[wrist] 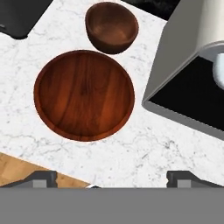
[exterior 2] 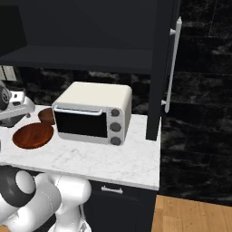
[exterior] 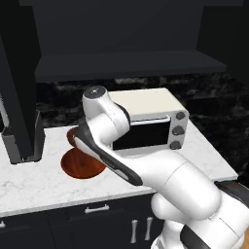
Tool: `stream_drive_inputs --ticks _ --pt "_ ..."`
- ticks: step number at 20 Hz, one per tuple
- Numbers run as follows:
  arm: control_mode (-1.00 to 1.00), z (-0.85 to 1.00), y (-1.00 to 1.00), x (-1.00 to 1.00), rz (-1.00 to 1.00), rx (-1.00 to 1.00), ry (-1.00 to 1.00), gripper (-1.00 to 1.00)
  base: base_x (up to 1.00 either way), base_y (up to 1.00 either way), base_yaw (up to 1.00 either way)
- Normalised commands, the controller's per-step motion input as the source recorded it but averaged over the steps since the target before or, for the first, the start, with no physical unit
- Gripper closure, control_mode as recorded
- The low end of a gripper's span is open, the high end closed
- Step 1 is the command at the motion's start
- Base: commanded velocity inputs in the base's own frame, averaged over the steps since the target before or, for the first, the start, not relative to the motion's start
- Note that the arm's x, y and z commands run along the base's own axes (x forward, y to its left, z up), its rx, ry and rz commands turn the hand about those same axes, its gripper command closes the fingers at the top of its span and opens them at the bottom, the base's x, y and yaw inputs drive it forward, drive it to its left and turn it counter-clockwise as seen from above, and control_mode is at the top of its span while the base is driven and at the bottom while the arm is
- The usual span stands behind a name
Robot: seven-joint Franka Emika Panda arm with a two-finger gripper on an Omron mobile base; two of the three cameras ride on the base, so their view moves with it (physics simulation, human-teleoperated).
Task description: Pick up the bowls on the counter and stack them on top of one another in the open cabinet. Place the smaller bowl on top of the larger bowl.
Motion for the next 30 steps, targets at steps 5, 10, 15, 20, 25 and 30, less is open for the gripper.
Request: stream_drive_inputs --ticks 5,10,15,20,25,30 --pt "-1.0 -0.31 0.05 0.12 0.0 0.0 -0.05 -1.0 0.0 0.0 0.0" --pt "-1.0 -0.11 0.11 0.32 0.01 0.0 -0.01 -1.0 0.0 0.0 0.0" --pt "-1.0 0.0 0.21 0.37 0.0 0.0 0.0 -1.0 0.0 0.0 0.0" --pt "-1.0 0.0 0.14 0.37 0.0 0.0 0.0 -1.0 0.0 0.0 0.0" --pt "-1.0 -0.03 0.18 0.34 0.0 -0.03 0.0 -1.0 0.0 0.0 0.0" --pt "-1.0 -0.17 0.11 0.16 0.0 -0.05 0.0 -1.0 0.0 0.0 0.0"
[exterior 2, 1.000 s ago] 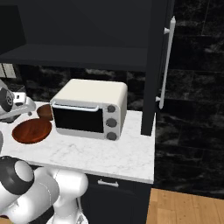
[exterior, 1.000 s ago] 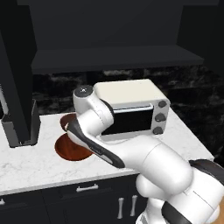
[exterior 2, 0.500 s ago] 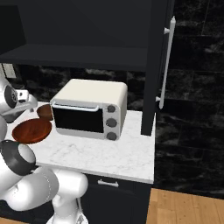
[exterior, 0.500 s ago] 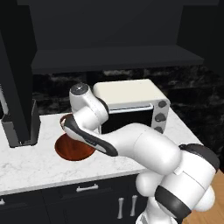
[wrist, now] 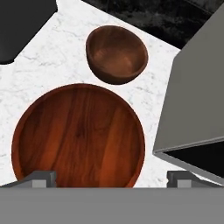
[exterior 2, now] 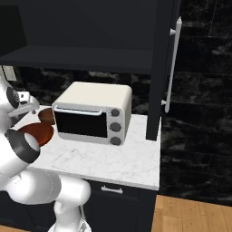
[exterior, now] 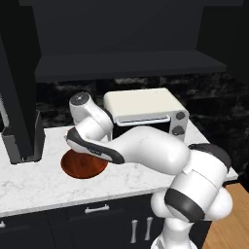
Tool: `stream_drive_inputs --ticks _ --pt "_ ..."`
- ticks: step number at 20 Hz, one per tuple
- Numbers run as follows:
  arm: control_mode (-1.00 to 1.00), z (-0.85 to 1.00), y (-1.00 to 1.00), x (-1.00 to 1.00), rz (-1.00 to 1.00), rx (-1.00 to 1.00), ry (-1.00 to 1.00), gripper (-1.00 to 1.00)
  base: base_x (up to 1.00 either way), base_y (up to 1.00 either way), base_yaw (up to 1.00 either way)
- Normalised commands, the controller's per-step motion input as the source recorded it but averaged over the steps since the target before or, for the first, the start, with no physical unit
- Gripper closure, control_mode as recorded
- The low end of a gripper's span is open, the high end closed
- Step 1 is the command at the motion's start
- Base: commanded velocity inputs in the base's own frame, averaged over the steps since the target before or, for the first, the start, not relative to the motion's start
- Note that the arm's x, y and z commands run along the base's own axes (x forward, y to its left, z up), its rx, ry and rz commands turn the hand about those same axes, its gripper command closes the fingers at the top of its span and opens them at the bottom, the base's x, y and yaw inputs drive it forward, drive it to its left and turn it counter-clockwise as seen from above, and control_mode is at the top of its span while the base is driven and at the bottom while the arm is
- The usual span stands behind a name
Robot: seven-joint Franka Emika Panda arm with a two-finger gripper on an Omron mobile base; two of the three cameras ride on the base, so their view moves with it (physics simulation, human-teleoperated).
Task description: Pick up the bowls on the counter and stack them on top of one another in the open cabinet. Place the smaller bowl on top of the larger bowl.
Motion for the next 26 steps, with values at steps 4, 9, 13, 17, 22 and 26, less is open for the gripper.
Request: stream_drive_inputs --ticks 4,9,13,17,22,26 --pt "-1.0 -0.07 0.1 0.15 0.0 -0.04 0.01 -1.0 0.0 0.0 0.0" --pt "-1.0 -0.01 0.2 0.21 0.0 -0.04 0.0 -1.0 0.0 0.0 0.0" --pt "-1.0 -0.08 0.16 0.26 0.0 -0.01 0.0 -1.0 0.0 0.0 0.0" --pt "-1.0 -0.32 0.18 0.34 0.0 0.0 0.0 -1.0 0.0 0.0 0.0" --pt "-1.0 -0.23 0.29 0.38 0.0 -0.06 0.0 -1.0 0.0 0.0 0.0" --pt "-1.0 0.0 0.27 0.34 -0.04 -0.04 0.0 -1.0 0.0 0.0 0.0"
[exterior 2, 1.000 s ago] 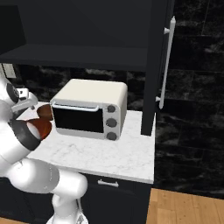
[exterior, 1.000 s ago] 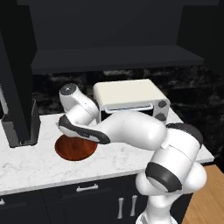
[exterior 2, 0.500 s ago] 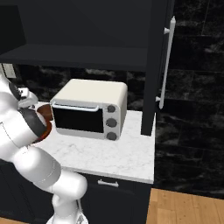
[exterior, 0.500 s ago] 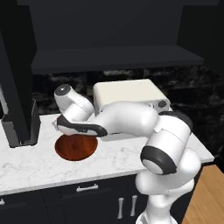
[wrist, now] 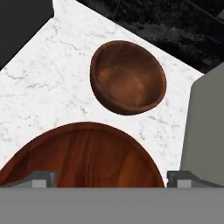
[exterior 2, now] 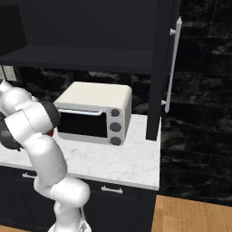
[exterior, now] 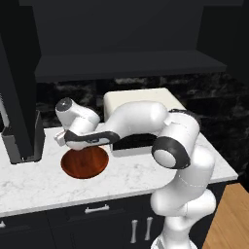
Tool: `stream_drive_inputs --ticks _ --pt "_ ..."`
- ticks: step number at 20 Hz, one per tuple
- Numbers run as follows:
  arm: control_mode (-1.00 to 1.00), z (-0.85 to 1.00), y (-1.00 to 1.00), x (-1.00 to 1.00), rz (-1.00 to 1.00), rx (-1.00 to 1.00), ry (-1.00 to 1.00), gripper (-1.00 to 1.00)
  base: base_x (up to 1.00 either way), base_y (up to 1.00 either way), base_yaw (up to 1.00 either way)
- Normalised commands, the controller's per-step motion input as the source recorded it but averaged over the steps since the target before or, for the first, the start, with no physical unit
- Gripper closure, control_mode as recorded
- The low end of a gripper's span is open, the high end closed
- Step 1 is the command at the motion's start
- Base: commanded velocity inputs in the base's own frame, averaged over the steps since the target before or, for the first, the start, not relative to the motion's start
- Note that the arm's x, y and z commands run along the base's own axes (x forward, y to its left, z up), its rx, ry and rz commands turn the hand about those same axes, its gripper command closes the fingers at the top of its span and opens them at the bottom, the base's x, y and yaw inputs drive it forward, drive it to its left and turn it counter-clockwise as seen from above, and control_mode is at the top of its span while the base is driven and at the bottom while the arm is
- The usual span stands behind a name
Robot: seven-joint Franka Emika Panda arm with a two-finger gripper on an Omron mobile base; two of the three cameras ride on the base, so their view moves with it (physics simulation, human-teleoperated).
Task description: Pick up the bowls on the counter and stack them on top of one another in the open cabinet. Place the smaller bowl on top of the larger bowl.
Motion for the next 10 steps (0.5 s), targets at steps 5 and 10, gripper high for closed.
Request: stream_drive_inputs --ticks 5,10 --pt "-1.0 0.0 0.21 0.38 -0.04 -0.02 0.04 -1.0 0.0 0.0 0.0" --pt "-1.0 -0.13 0.12 0.31 0.0 -0.02 0.04 -1.0 0.0 0.0 0.0"
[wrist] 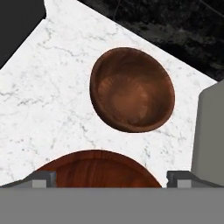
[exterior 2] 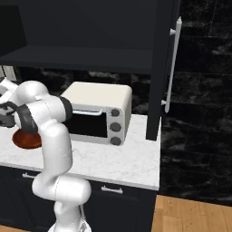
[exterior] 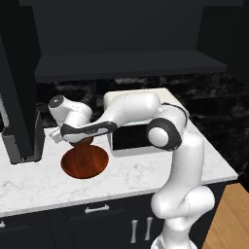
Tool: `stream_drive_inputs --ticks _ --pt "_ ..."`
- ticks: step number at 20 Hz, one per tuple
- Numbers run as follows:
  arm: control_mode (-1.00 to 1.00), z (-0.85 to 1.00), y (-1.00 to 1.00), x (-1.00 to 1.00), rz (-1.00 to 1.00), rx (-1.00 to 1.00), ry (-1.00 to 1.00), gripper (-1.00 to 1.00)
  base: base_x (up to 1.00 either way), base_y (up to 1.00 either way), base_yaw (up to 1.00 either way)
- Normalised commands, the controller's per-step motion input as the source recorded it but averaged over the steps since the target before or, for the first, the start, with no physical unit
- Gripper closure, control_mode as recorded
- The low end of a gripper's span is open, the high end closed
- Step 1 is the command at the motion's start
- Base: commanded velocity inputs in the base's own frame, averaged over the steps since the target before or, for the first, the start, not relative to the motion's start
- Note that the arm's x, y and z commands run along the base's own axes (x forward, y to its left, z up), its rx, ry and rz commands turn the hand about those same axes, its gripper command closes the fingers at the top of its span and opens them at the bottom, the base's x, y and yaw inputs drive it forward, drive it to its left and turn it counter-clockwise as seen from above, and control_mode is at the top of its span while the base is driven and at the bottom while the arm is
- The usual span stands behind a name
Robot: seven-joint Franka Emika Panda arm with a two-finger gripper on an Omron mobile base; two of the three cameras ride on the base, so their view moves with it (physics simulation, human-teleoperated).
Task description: Pick up the bowls on the counter and stack them on top of one another in the open cabinet. Place the smaller bowl on top of the larger bowl.
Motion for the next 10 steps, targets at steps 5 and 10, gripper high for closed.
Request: stream_drive_inputs --ticks 5,10 --pt "-1.0 -0.23 0.1 0.15 -0.01 -0.05 0.04 -1.0 0.0 0.0 0.0" --pt "-1.0 -0.18 0.0 0.15 0.0 0.0 0.0 -1.0 0.0 0.0 0.0"
